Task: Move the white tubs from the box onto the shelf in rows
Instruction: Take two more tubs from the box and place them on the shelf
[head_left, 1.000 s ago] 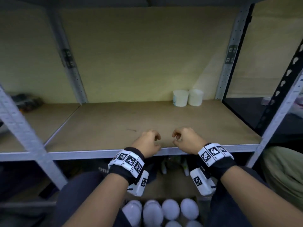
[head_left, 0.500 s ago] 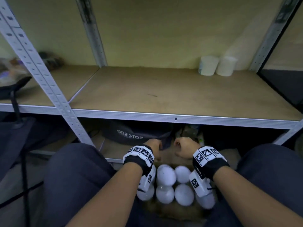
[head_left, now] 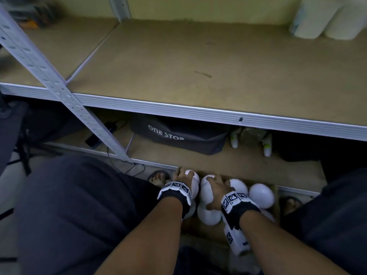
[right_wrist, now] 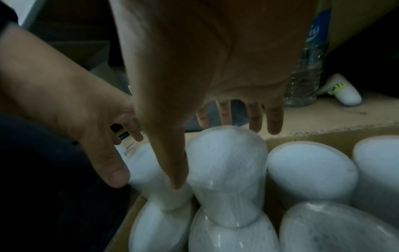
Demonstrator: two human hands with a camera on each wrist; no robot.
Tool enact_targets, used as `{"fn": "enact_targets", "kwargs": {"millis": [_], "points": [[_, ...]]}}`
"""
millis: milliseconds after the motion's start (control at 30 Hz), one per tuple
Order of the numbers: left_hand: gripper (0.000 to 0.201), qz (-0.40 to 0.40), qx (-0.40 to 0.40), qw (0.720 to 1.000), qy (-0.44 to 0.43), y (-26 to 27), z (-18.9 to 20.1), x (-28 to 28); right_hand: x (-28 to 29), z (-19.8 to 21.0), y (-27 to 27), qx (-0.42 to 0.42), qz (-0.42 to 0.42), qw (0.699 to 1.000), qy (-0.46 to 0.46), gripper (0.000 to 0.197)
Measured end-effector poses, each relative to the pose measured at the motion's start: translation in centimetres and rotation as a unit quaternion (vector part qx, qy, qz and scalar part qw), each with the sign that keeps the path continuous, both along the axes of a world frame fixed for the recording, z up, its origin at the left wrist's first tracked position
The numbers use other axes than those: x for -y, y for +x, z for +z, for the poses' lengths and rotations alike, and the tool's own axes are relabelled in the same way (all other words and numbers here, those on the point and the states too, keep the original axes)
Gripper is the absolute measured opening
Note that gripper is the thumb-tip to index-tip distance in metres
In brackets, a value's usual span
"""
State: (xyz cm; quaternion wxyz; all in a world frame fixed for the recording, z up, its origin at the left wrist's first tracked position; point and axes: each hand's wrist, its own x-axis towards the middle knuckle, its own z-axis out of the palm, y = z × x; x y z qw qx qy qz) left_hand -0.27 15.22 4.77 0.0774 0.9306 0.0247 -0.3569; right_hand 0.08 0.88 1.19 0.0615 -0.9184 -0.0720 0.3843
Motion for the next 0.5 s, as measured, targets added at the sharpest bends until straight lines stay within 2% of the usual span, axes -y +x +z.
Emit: {"fn": "enact_targets", "kwargs": {"millis": [267, 367, 500], "points": [[0.068, 0.031, 0.007, 0.999, -0.015, 0.2, -2.1, 0.2, -0.7, -1.4, 0.0, 0.007, -0.006, 1.0, -0.008, 0.101], [0.071, 0.04, 0.001, 0.999, -0.023, 0.6, -2.4, 0.3, -0.8, -0.4, 0.6, 0.014, -0.011, 1.0, -0.002, 0.094], [0.063, 0.025, 0.026, 0.999, -0.022, 1.1, -0.5, 0.6, -0.3, 2.1, 1.6, 0.03, -0.038, 0.999, 0.024, 0.084]]}}
